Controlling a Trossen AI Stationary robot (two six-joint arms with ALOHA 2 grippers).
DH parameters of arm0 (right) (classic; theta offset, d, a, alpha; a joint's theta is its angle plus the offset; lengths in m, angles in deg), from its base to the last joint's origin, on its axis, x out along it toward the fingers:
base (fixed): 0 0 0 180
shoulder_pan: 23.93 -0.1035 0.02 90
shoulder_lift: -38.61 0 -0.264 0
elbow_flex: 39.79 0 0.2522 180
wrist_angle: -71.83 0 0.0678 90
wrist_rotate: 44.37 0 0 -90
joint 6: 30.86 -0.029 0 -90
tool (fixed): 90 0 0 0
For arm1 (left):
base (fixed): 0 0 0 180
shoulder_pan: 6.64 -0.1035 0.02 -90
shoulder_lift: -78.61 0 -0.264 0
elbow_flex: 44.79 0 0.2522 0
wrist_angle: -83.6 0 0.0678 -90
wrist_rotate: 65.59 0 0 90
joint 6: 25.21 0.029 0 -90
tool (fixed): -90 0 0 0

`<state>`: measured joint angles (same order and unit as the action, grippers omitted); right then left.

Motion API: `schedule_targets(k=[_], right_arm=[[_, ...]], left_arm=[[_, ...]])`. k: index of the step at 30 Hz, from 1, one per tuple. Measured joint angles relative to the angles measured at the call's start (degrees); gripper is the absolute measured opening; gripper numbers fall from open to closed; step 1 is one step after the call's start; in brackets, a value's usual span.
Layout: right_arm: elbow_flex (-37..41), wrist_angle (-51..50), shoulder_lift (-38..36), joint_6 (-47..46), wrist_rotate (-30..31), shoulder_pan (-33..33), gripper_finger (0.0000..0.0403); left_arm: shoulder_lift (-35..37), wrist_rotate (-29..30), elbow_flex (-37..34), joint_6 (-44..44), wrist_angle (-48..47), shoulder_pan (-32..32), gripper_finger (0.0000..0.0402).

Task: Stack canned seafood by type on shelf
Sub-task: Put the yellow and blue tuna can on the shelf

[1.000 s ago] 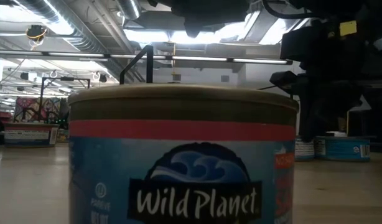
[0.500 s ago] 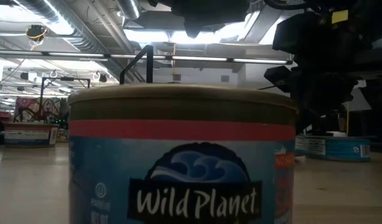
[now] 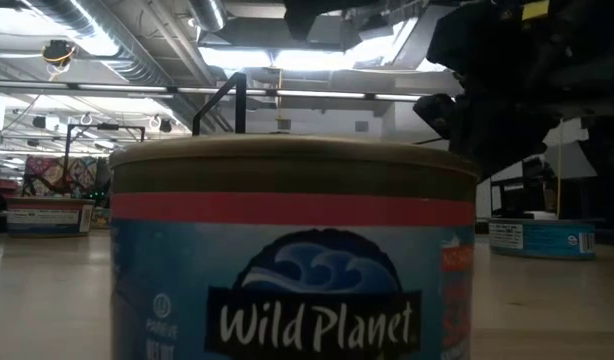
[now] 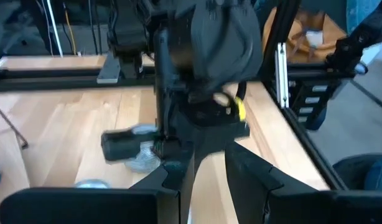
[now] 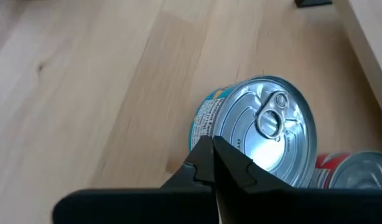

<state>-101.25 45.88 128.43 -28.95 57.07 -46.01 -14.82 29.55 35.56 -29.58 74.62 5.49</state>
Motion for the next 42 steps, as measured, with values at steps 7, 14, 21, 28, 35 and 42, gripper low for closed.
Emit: schedule_targets(k=[7, 14, 21, 28, 35, 42], right_arm=[[0.0, 2.5, 0.0, 0.1, 0.6, 0.4, 0.0000], [0.0, 4.8, 0.0, 1.8, 1.2, 2.0, 0.0000], [0.0, 8.6, 0.0, 3.2, 1.0, 3.1, 0.0000], [-2.5, 9.0, 0.0, 6.7, 1.5, 3.1, 0.0000], [-5.7, 8.9, -0.1, 13.5, 4.6, 4.1, 0.0000], [-6.9, 9.1, -0.1, 17.7, 3.7, 9.4, 0.0000]], left_arm=[[0.0, 0.0, 0.0, 0.0, -0.6, 0.3, 0.0086], [0.1, 0.0, 0.0, 0.0, -1.3, 0.3, 0.0086], [0.8, 0.0, 0.0, 0.1, -1.2, 0.6, 0.0086], [1.6, 0.0, 0.0, 0.3, -1.7, 1.5, 0.0086], [3.0, 0.0, 0.0, 0.3, -2.9, 2.4, 0.0086], [4.9, 0.0, 0.0, 1.6, -2.9, 3.4, 0.0086]])
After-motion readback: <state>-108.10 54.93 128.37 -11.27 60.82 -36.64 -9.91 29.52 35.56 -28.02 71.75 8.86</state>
